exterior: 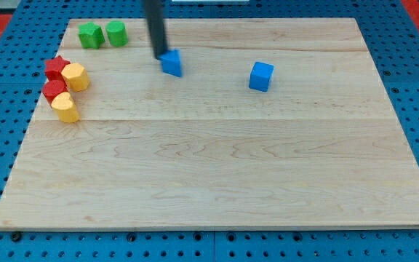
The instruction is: Move the blue triangle into the blue cube
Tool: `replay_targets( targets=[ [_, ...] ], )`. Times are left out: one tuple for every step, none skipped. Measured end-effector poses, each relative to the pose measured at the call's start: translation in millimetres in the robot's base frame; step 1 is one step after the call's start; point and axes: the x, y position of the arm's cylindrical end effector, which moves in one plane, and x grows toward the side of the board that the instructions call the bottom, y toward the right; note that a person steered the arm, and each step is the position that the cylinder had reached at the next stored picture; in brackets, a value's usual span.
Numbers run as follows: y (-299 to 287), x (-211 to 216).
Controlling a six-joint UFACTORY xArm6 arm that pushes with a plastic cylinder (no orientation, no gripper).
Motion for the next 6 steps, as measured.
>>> replay_targets(
  targets=[
    [69.9,20.3],
    [-12.6,20.0],
    [-49.5,18.2],
    [-41.1,60.0],
    [31.6,62.8],
    [74.3,62.9]
  ],
)
